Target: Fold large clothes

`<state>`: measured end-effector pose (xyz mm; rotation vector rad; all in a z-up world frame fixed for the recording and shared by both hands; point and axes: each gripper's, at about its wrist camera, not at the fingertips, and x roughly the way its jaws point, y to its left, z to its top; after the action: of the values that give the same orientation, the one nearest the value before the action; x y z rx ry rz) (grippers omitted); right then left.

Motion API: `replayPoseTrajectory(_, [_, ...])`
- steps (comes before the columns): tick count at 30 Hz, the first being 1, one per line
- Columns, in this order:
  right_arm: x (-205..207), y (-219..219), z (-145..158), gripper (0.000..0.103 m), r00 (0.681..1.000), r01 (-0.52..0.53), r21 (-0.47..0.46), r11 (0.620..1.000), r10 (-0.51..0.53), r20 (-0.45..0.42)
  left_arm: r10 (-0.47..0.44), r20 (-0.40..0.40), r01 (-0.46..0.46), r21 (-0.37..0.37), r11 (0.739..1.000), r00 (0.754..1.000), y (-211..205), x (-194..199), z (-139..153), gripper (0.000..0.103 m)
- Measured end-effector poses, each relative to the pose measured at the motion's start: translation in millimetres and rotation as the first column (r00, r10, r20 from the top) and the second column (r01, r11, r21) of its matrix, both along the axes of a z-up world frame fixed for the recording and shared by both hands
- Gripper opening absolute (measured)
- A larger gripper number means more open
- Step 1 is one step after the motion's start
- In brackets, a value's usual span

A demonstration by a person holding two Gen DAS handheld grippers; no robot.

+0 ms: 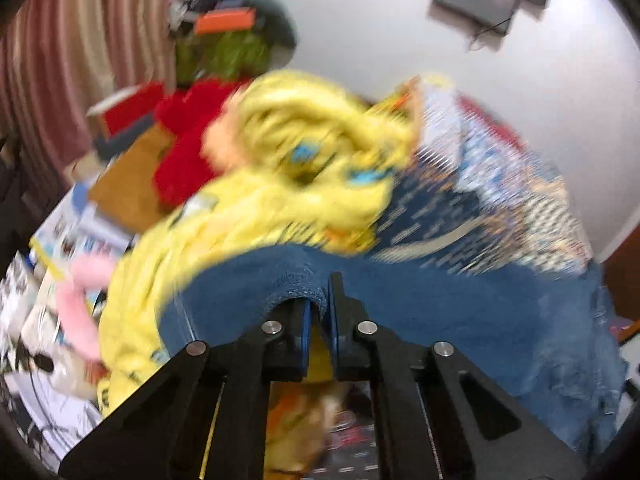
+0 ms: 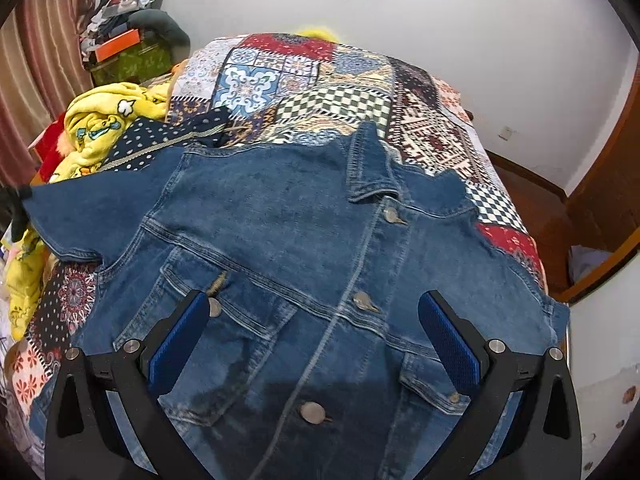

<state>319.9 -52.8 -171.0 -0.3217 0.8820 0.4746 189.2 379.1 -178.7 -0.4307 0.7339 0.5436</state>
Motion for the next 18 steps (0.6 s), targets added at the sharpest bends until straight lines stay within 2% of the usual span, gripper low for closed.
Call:
replayPoseTrajectory(4, [1.2, -18.4, 5.8, 0.103, 1.0, 0.022, 0.014, 1.0, -0.022, 0.007, -0.117, 0.101, 0.113, 0.044, 0.993, 0.988, -39.0, 27.0, 54.0, 0.004])
replayPoseTrajectory(7, [1.8, -34.2, 11.7, 0.103, 0.999, 0.044, 0.032, 0.999, -0.044, 0.018, -0.228, 0.175, 0.217, 0.081, 0.973, 0.958, -81.5, 50.5, 91.8, 0.004])
replayPoseTrajectory(11, [3.2, -58.2, 17.2, 0.103, 0.997, 0.072, 0.064, 0.995, -0.073, 0.016, -0.356, 0.224, 0.338, 0.116, 0.934, 0.907, -144.4, 84.6, 127.1, 0.003])
replayPoseTrajectory(15, [5.6, -84.8, 19.9, 0.103, 0.994, 0.106, 0.1, 0.989, -0.107, 0.003, -0.456, 0.225, 0.437, 0.128, 0.89, 0.861, -203.8, 118.9, 140.6, 0.003])
replayPoseTrajectory(18, [7.1, -102.5, 21.1, 0.103, 0.991, 0.131, 0.118, 0.984, -0.13, -0.009, -0.533, 0.204, 0.521, 0.113, 0.846, 0.821, -255.3, 141.7, 134.5, 0.003])
